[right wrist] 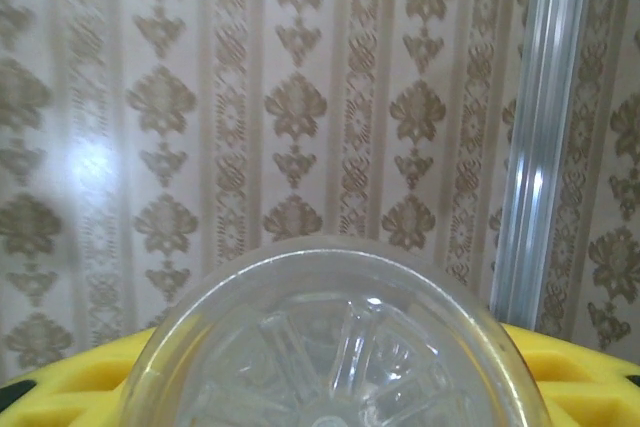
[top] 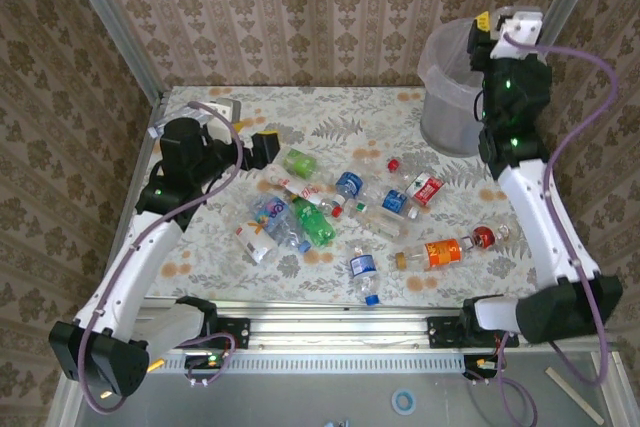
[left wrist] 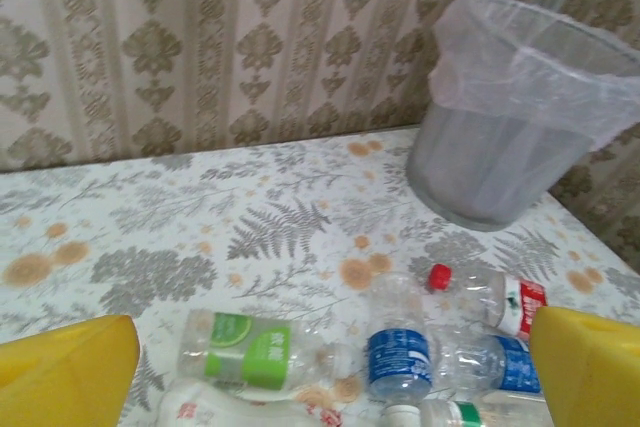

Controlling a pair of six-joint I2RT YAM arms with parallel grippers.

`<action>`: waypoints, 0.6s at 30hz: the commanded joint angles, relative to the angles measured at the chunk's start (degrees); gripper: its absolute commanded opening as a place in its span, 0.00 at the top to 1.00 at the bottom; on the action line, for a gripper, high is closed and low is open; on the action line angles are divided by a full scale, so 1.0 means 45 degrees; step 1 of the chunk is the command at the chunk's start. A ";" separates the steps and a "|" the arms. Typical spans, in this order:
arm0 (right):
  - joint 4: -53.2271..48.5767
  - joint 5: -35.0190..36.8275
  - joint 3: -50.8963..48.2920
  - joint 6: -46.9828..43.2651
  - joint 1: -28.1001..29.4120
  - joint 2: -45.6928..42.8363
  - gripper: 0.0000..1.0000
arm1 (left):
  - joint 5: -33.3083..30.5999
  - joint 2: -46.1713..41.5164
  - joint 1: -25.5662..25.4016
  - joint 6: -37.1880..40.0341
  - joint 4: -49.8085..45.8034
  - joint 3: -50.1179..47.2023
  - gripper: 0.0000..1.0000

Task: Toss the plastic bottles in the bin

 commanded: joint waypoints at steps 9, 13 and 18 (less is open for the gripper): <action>-0.5071 0.0334 0.5405 0.0302 -0.0235 0.4039 0.32 | 0.0178 0.0629 0.0630 -0.0638 -0.0402 0.1098 0.00; -0.7259 0.0635 0.7638 0.0293 -0.0287 0.5304 0.08 | 0.0408 0.0733 0.0650 -0.0638 -0.0378 0.1171 0.00; -0.8273 0.1056 0.8887 0.0707 -0.0151 0.5748 0.00 | 0.0562 0.0727 0.0670 -0.0493 -0.0682 0.1276 0.00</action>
